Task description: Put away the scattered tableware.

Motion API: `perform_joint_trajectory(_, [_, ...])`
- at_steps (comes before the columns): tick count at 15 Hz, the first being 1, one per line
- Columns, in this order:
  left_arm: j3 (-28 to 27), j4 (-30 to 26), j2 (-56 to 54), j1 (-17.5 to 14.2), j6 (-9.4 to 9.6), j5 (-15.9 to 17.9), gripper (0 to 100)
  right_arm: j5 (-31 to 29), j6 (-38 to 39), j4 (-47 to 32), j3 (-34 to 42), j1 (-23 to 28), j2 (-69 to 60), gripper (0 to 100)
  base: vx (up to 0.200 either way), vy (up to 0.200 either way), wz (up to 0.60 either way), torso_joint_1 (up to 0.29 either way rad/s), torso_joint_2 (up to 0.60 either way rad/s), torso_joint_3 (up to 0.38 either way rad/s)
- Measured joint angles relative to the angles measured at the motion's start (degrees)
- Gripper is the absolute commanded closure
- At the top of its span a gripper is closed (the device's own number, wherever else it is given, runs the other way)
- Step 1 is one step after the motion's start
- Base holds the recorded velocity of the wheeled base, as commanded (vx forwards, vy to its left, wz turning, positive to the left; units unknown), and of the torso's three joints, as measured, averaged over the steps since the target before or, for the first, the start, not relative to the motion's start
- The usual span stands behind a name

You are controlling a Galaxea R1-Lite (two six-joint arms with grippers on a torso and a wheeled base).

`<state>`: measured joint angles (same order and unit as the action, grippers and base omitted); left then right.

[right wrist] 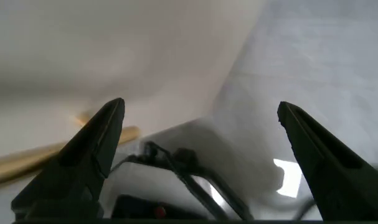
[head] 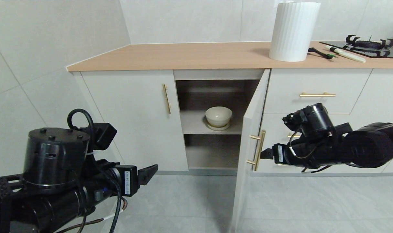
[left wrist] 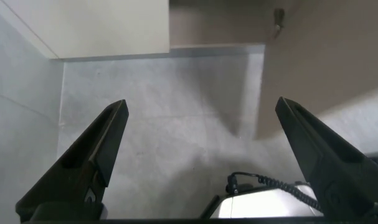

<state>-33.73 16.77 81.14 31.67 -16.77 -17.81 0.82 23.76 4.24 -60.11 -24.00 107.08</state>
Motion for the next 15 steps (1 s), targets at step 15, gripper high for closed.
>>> perform_joint_trajectory(15, [0.7, -0.5, 0.7, 0.0, 1.5, -0.6, 0, -3.9, 11.2, 19.2, 0.1, -4.0, 9.7, 0, 0.053, 0.0, 0.0, 0.0, 0.0, 0.002])
